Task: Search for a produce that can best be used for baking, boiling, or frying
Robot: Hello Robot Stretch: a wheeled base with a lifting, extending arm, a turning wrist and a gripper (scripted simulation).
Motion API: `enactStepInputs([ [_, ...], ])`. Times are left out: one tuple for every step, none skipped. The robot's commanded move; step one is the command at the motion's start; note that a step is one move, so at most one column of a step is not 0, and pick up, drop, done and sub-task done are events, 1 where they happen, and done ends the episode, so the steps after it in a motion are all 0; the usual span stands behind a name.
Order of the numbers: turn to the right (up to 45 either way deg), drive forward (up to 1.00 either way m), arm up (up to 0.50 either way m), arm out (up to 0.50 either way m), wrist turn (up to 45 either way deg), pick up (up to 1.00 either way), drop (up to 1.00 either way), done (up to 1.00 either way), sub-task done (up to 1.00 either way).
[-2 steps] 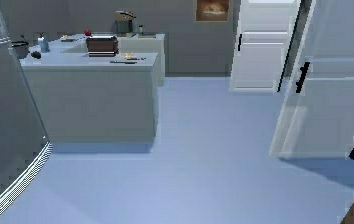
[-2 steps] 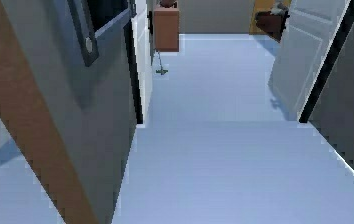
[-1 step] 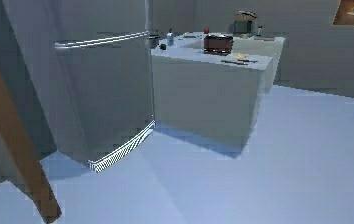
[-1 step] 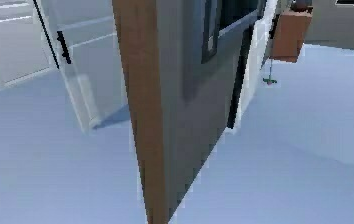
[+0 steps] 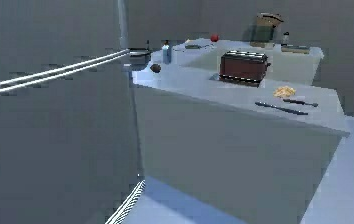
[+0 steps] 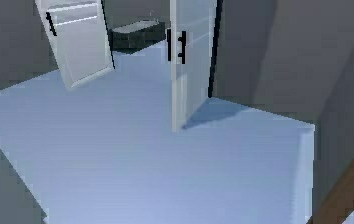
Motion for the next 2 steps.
enactStepInputs([
  [0.0, 0.55, 0.00, 0.00, 0.0, 0.00, 0.00, 0.00, 0.00],
  [-6.0, 0.00, 0.00, 0.00, 0.0, 0.00, 0.00, 0.00, 0.00],
])
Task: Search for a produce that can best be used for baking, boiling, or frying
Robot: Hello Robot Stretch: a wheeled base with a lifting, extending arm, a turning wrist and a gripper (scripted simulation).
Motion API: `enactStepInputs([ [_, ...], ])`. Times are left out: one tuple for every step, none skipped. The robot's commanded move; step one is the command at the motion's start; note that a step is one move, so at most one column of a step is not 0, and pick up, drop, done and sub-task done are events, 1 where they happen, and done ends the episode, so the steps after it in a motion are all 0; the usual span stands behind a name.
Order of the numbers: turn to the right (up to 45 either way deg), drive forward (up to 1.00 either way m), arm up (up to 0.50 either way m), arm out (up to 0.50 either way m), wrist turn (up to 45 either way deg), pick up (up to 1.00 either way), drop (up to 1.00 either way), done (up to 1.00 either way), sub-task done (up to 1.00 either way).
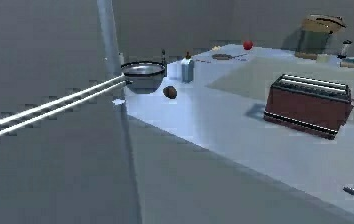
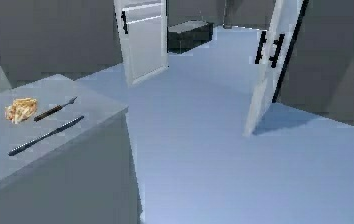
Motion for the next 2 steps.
enactStepInputs([
  [0.0, 1.00, 0.00, 0.00, 0.0, 0.00, 0.00, 0.00, 0.00],
  [0.0, 0.00, 0.00, 0.00, 0.0, 0.00, 0.00, 1.00, 0.00],
])
